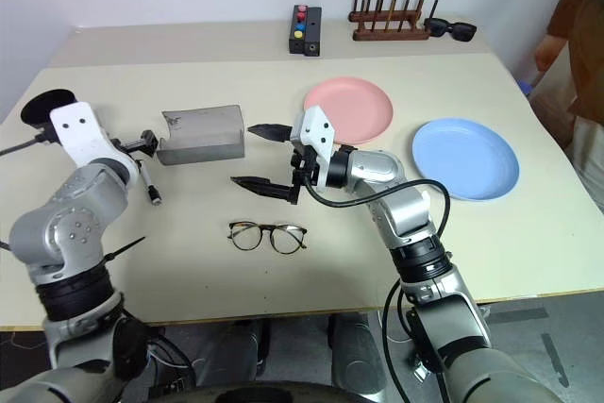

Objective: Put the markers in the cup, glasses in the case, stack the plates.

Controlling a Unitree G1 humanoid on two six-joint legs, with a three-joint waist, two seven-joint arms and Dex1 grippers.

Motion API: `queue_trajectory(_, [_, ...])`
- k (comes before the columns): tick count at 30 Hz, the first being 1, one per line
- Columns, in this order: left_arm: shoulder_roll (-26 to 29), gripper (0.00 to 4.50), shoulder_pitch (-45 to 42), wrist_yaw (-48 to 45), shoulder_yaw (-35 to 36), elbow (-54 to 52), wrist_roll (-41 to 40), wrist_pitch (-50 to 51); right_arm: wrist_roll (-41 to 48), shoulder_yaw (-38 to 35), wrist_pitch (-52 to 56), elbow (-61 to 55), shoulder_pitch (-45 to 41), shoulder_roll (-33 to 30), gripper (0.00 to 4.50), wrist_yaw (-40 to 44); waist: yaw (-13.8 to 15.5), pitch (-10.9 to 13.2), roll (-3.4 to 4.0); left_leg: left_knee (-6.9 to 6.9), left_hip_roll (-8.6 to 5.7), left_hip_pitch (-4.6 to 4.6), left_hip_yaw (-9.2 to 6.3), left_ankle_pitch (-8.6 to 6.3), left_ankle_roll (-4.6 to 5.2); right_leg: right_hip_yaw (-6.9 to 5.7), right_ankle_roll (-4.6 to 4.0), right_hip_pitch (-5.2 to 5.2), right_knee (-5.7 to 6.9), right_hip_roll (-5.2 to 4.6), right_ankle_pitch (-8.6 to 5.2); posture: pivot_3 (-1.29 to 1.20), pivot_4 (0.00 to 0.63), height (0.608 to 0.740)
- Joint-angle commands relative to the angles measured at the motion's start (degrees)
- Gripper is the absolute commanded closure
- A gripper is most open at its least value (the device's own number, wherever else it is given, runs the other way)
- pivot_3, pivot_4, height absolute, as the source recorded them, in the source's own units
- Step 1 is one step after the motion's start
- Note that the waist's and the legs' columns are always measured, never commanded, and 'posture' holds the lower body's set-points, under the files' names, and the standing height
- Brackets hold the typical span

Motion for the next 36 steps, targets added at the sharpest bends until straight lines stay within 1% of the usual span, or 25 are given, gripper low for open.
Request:
queue_trajectory(1, [-0.6,0.02,-3.3,4.4,2.3,1.8,4.4,4.1,0.3,-0.1,0.0,-2.5,0.2,-0.2,0.00,0.3,-0.1,0.0,0.00,0.00,0.00,0.00,0.00,0.00,0.00,0.00,0.00,0.00,-0.01,0.00,0.00,0.00,0.150,0.740])
queue_trajectory(7, [-3.6,0.02,-7.4,8.1,5.8,6.7,9.9,8.8,0.3,0.2,0.7,-3.8,1.6,-0.9,0.00,0.1,0.0,0.0,0.00,-0.01,0.00,-0.01,0.01,0.00,-0.01,0.00,0.00,0.00,-0.02,0.00,0.00,0.00,0.150,0.740])
queue_trajectory(13, [-5.8,0.02,-9.6,7.0,7.9,8.5,12.8,10.3,0.7,0.4,2.3,-5.1,2.6,-1.9,0.00,1.0,0.0,0.0,-0.01,-0.01,-0.01,-0.01,0.01,0.01,-0.03,0.00,0.00,0.00,-0.04,0.00,0.00,0.00,0.150,0.740])
queue_trajectory(22, [-8.5,0.02,-10.6,4.9,9.0,10.4,15.2,10.8,0.3,1.1,2.4,-5.2,2.9,-1.3,0.00,1.0,-0.1,0.0,-0.01,-0.02,-0.01,-0.01,0.01,0.01,-0.05,0.00,0.01,0.00,-0.04,-0.01,0.00,0.00,0.150,0.740])
queue_trajectory(23, [-8.6,0.55,-10.6,5.1,9.3,10.6,15.7,10.8,0.3,1.1,2.4,-5.2,3.0,-1.2,0.00,1.0,-0.1,0.0,-0.01,-0.02,-0.01,-0.01,0.01,0.01,-0.05,0.00,0.01,0.00,-0.04,-0.01,0.00,0.00,0.150,0.740])
queue_trajectory(25, [-8.9,1.30,-10.7,5.3,10.0,10.9,16.7,10.5,0.3,1.2,2.4,-5.2,3.0,-1.1,0.00,1.0,-0.1,0.0,-0.01,-0.02,-0.01,-0.01,0.02,0.01,-0.05,0.01,0.01,0.00,-0.05,-0.01,0.00,0.00,0.150,0.740])
queue_trajectory(31, [-8.4,4.43,-10.7,5.2,9.6,10.8,19.4,9.7,0.2,1.5,2.2,-5.1,3.2,-0.9,0.00,0.7,-0.1,0.0,-0.01,-0.02,-0.01,-0.01,0.02,0.01,-0.05,0.00,0.02,0.00,-0.05,-0.01,-0.01,0.00,0.150,0.740])
queue_trajectory(32, [-7.9,4.47,-10.6,4.5,8.9,10.8,19.5,9.6,0.2,1.5,2.2,-5.1,3.2,-0.9,0.00,0.7,-0.1,0.0,-0.01,-0.02,-0.01,-0.01,0.02,0.01,-0.05,0.00,0.02,0.00,-0.05,-0.01,-0.01,0.00,0.150,0.740])
queue_trajectory(34, [-5.5,4.47,-9.1,2.6,5.4,9.8,20.7,8.6,0.2,1.6,2.1,-5.1,3.2,-0.9,0.00,0.6,-0.1,0.0,-0.01,-0.02,-0.01,-0.02,0.02,0.01,-0.05,0.01,0.02,0.00,-0.05,-0.01,-0.01,0.00,0.150,0.740])
queue_trajectory(36, [-4.7,4.47,-8.2,0.5,6.0,7.6,20.0,6.2,0.2,1.5,2.0,-5.1,3.2,-1.0,0.00,0.5,-0.1,0.0,-0.01,-0.03,-0.01,-0.01,0.01,0.01,-0.05,0.01,0.01,-0.01,-0.05,-0.01,-0.01,0.00,0.150,0.740])
